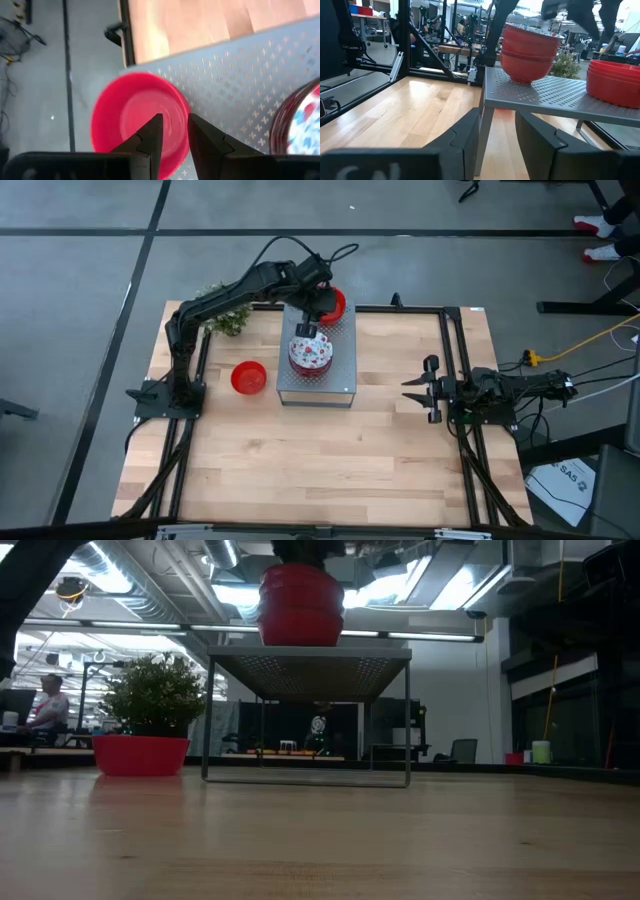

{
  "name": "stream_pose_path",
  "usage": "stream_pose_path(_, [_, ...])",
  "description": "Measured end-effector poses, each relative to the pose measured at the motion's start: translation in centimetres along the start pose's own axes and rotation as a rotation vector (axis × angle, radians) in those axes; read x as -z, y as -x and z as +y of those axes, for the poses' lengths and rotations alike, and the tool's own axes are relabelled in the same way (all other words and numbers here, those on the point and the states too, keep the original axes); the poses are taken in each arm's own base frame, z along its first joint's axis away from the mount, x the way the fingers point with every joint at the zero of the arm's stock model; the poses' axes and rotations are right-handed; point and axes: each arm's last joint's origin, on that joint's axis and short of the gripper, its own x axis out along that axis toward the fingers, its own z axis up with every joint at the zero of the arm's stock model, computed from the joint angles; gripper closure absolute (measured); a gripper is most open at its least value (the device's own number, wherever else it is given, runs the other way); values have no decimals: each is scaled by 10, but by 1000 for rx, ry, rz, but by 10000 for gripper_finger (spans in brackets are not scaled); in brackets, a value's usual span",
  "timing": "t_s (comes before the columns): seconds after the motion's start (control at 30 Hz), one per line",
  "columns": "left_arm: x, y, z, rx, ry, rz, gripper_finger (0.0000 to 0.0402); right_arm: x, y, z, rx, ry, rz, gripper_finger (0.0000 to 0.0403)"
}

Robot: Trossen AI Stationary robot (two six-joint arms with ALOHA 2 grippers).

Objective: Pick & Place Mini bowls
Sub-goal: Stack the red bowl on the red bowl on the shelf

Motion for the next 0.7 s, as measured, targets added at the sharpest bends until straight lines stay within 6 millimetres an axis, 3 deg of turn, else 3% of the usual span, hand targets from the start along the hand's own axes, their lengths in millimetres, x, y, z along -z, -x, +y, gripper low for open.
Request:
stream_pose_path(0.13, [-8, 17, 2, -17, 4, -49, 315, 0, 0, 0, 0, 0, 0, 276])
stream_pose_path(0.33, [-14, 59, 0, 46, 37, -120, 318, 0, 0, 0, 0, 0, 0, 276])
stream_pose_path(0.53, [-6, 102, -26, 156, 102, -157, 317, 0, 0, 0, 0, 0, 1, 276])
stream_pose_path(0.7, [-15, 126, -56, 217, 192, -178, 317, 0, 0, 0, 0, 0, 0, 276])
